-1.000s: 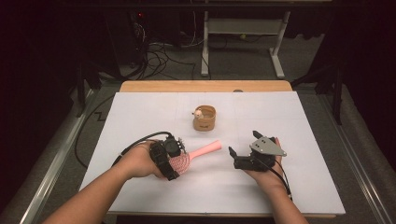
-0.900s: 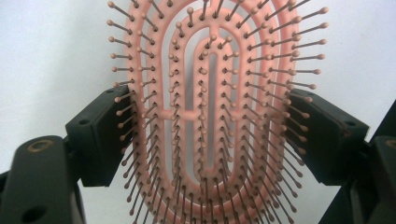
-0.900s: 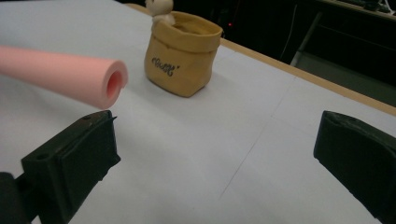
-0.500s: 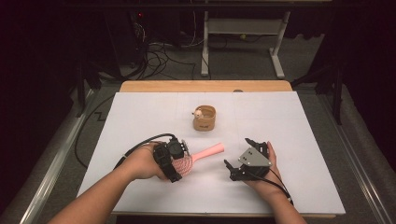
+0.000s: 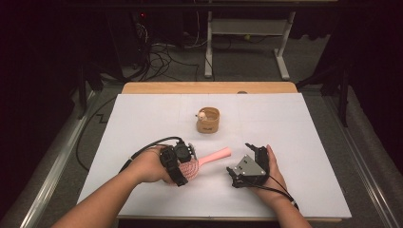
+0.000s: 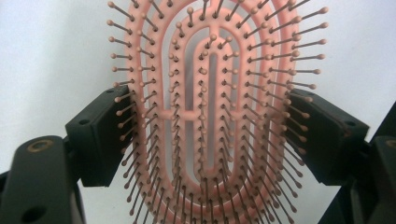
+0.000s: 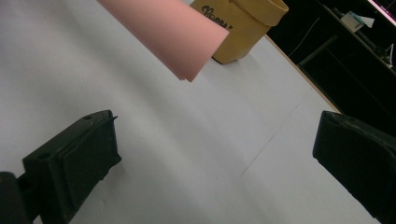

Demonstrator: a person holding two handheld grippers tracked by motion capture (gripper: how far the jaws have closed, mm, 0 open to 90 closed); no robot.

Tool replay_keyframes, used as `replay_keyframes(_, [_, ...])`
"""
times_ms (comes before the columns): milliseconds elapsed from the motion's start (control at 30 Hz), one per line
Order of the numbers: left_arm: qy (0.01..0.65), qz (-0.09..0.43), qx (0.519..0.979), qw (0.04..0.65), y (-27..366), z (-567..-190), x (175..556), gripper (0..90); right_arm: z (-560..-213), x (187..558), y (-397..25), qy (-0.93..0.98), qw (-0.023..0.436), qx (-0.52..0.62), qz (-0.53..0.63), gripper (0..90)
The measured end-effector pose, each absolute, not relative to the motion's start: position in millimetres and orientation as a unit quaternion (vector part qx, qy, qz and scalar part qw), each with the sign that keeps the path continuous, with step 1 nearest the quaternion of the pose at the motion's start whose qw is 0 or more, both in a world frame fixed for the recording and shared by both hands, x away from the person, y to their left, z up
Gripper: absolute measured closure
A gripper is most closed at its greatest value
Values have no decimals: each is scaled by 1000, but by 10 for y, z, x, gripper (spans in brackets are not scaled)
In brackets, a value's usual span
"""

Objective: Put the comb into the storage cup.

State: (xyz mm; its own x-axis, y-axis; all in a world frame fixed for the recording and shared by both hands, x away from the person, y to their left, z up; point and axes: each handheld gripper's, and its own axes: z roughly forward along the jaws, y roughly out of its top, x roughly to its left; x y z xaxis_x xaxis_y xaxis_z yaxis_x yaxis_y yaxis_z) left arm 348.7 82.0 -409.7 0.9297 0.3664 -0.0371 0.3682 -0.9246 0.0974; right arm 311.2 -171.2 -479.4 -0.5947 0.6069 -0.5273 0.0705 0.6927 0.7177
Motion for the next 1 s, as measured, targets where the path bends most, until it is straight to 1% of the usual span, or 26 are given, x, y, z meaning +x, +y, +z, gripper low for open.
replay_keyframes(600, [182, -7, 983, 40, 675, -4116, 3503, 199, -4831, 2993, -1587, 835, 449, 123, 295, 7])
replay_keyframes(933, [171, -6, 984, 38, 568, -4139, 3488, 199, -4817, 2938, -1507, 832, 473, 85, 277, 27])
replay_keyframes(1000, [171, -6, 985, 36, 548, -4141, 3485, 199, -4820, 2916, -1493, 831, 476, 86, 275, 43])
